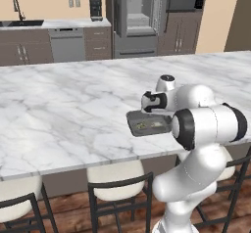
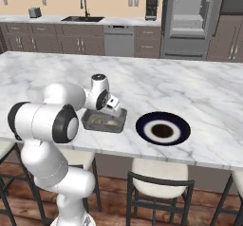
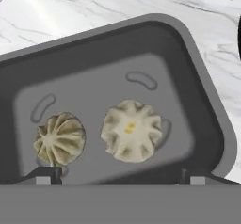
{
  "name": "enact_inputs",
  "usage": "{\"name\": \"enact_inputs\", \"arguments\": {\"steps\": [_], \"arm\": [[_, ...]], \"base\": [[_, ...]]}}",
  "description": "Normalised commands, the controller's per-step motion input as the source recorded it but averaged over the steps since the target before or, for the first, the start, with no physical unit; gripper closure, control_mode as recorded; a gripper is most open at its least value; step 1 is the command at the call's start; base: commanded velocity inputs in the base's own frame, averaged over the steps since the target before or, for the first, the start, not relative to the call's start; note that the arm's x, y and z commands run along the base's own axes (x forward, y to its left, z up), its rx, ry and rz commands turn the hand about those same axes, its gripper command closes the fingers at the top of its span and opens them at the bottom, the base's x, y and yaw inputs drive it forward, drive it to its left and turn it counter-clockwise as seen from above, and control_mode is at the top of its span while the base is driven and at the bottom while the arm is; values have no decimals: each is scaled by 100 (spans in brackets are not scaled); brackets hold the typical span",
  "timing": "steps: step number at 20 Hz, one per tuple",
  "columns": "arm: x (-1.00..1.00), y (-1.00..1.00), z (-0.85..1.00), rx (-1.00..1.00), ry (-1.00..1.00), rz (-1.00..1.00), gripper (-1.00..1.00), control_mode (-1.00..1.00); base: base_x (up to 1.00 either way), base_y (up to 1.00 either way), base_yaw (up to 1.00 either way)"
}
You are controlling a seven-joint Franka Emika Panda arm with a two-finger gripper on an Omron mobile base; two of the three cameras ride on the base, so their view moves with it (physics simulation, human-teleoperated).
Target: Place two dumplings into each of the tupperware containers and then place the containers in the fridge.
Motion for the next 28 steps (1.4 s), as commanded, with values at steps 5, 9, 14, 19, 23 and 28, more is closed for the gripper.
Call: {"name": "enact_inputs", "arguments": {"steps": [5, 9, 14, 19, 23, 28], "arm": [[-36, -74, 0, 8, 0, -12, -100, -100], [-5, -42, 0, 1, 0, -8, -100, -100], [12, -15, -7, 0, 0, -1, -100, -100], [5, -12, -37, 0, 0, 0, -100, -100], [5, -1, -34, 0, 0, 0, -100, -100], [17, 0, -26, 0, 0, 0, -100, -100]], "base": [[0, 0, 0], [0, 0, 0], [0, 0, 0], [0, 0, 0], [0, 0, 0], [0, 0, 0]]}}
